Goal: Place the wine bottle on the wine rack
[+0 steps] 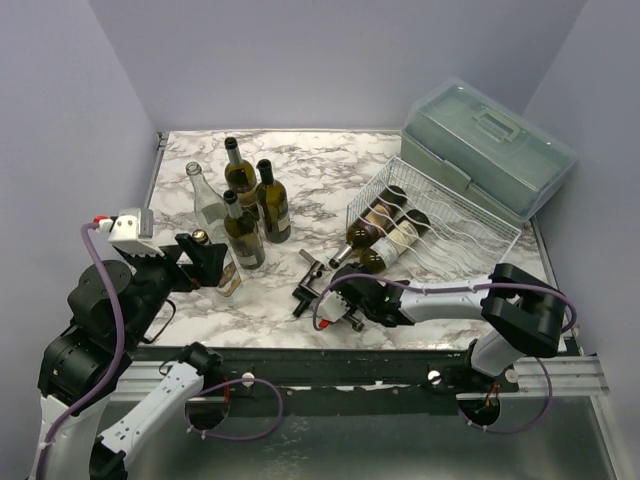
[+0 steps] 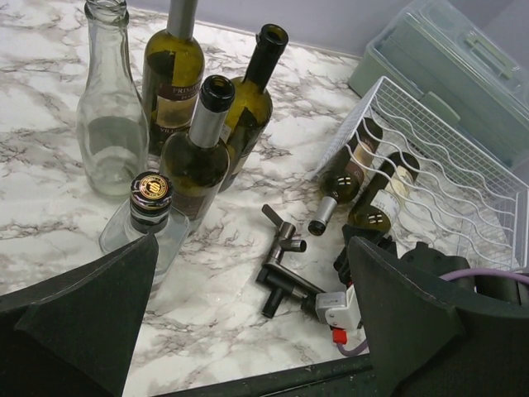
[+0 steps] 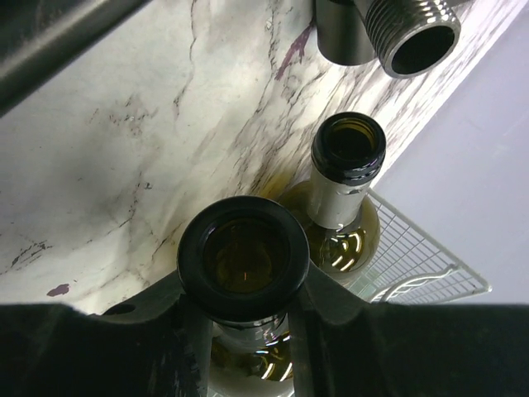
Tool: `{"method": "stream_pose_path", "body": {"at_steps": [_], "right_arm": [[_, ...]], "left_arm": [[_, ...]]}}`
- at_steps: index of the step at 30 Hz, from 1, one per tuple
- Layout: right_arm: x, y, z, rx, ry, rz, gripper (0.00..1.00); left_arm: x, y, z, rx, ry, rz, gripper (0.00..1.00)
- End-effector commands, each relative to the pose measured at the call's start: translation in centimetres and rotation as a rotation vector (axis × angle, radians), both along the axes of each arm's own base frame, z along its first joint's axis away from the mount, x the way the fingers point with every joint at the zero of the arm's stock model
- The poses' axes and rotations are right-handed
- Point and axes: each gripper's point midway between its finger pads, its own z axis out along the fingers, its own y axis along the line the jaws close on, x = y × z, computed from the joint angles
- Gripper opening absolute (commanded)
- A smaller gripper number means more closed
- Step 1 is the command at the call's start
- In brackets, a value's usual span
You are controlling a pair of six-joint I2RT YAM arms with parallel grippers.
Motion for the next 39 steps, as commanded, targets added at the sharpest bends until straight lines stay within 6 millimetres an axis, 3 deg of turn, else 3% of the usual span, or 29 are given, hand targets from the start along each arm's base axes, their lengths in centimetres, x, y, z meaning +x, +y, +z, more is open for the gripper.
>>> {"method": "stream_pose_path", "body": {"at_steps": [1, 7, 15, 31, 33, 39], "right_arm": [[1.5, 0.2, 2.4, -0.030, -0.080, 0.052, 0.01], [2.2, -0.6, 1.9, -0.050, -0.054, 0.059, 0.01], [3.7, -2.5, 2.2, -0.059, -0.145, 0.082, 0.01], [5.4, -3.4, 1.3, -0.007, -0.115, 0.075, 0.01], [5.4, -3.7, 1.2, -0.001, -0.109, 0.070, 0.06], [4.6, -4.1, 0.4, 0.004, -0.092, 0.093, 0.45]], "left_arm": [[-0.3, -0.4, 0.1, 0.001, -0.026, -0.035, 0.99], [-0.7, -0.1, 0.0, -0.007, -0.034, -0.030, 0.99], [-1.1, -0.3, -0.2, -0.010, -0.039, -0.056, 0.99], [-2.1, -0.3, -0.4, -0.051, -0.046, -0.066, 0.99], [-2.2, -0.1, -0.3, -0.052, -0.051, -0.061, 0.99], [-2.1, -0.1, -0.4, -0.050, -0.044, -0.058, 0.99]]}}
